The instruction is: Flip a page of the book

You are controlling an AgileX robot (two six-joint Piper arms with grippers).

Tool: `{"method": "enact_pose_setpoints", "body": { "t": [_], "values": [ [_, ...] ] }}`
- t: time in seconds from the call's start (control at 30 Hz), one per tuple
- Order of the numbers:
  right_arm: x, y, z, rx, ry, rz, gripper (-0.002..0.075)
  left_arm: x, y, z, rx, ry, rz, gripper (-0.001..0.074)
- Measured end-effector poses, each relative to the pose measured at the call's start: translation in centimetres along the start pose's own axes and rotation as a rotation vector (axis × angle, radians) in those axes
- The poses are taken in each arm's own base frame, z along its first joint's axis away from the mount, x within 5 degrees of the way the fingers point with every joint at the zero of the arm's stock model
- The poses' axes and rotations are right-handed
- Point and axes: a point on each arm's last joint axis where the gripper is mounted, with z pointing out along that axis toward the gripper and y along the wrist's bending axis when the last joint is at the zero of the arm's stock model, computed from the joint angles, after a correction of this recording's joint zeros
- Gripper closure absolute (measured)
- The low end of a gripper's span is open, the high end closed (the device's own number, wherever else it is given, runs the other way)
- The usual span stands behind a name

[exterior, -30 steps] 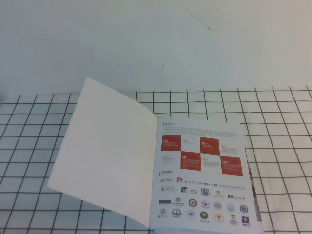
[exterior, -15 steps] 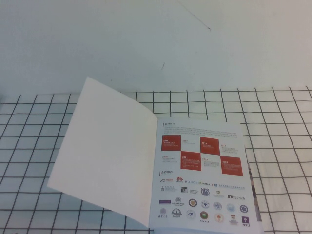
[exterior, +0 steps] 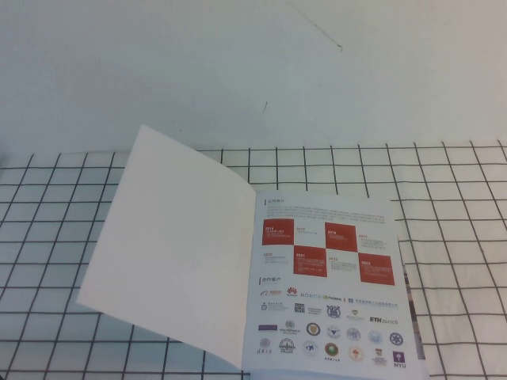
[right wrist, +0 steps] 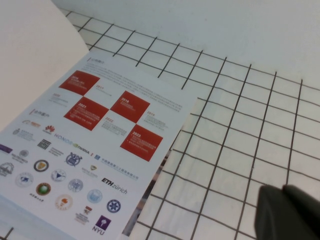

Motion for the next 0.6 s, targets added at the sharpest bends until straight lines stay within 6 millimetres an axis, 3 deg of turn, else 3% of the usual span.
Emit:
{"method": "enact_pose_setpoints", "body": {
  "t": [0.6],
  "values": [
    [0.38, -0.18, -0.11, 0.019, 0.009, 0.021, 0.0725, -0.12, 0.25, 0.0, -0.045, -0.021, -0.015, 0.0738]
  ]
}}
